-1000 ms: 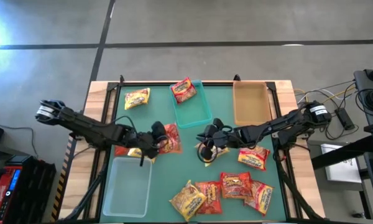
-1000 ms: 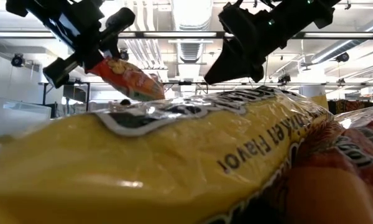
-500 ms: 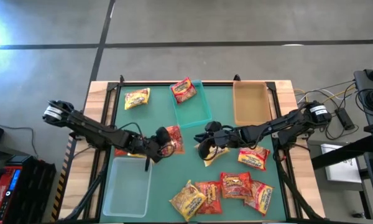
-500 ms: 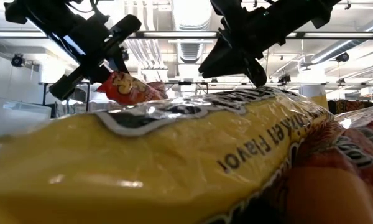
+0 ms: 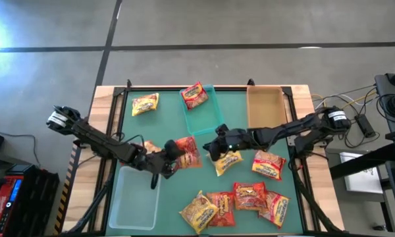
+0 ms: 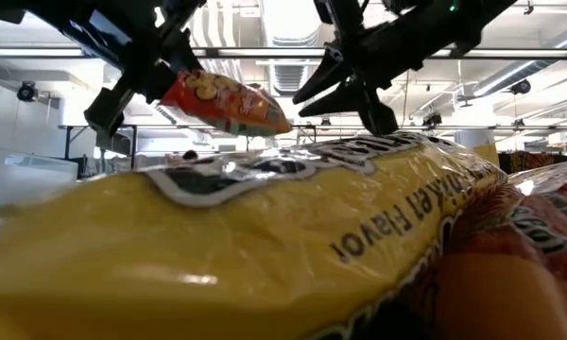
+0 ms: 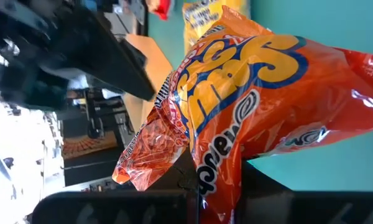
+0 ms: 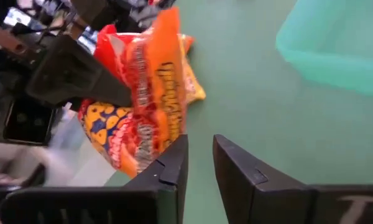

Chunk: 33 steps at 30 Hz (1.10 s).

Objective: Sort Maruchan noodles
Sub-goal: Put the top left orange noodle pack into the orange bin

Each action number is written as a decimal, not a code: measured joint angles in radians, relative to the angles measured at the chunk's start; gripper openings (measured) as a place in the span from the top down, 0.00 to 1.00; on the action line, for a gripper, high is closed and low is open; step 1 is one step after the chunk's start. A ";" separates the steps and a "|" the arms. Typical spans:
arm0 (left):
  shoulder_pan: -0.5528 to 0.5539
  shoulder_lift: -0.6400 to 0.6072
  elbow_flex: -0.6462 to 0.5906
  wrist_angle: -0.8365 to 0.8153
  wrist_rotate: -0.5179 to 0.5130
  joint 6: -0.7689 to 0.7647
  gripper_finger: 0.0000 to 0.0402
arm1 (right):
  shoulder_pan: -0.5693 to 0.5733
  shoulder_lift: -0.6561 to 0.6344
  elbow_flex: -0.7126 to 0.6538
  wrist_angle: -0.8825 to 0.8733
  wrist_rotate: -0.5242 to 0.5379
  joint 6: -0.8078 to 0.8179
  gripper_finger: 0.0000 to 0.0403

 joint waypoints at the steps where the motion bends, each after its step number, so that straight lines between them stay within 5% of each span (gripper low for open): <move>1: -0.002 0.000 0.000 0.000 0.000 0.000 0.98 | -0.015 0.000 0.000 0.003 -0.040 0.003 0.81; 7: -0.001 0.000 0.000 -0.001 -0.002 -0.014 0.98 | -0.077 0.000 0.000 0.027 -0.198 -0.031 0.70; 17: 0.003 0.000 0.000 0.116 -0.003 0.029 0.98 | -0.089 0.000 0.000 0.057 -0.211 -0.109 0.55; 29: -0.005 -0.002 0.000 0.140 -0.008 0.026 0.98 | -0.089 0.001 0.000 0.155 -0.262 -0.166 0.52; 33: -0.031 -0.002 0.000 0.140 -0.085 0.022 0.98 | -0.090 -0.016 0.000 0.158 -0.269 -0.167 0.52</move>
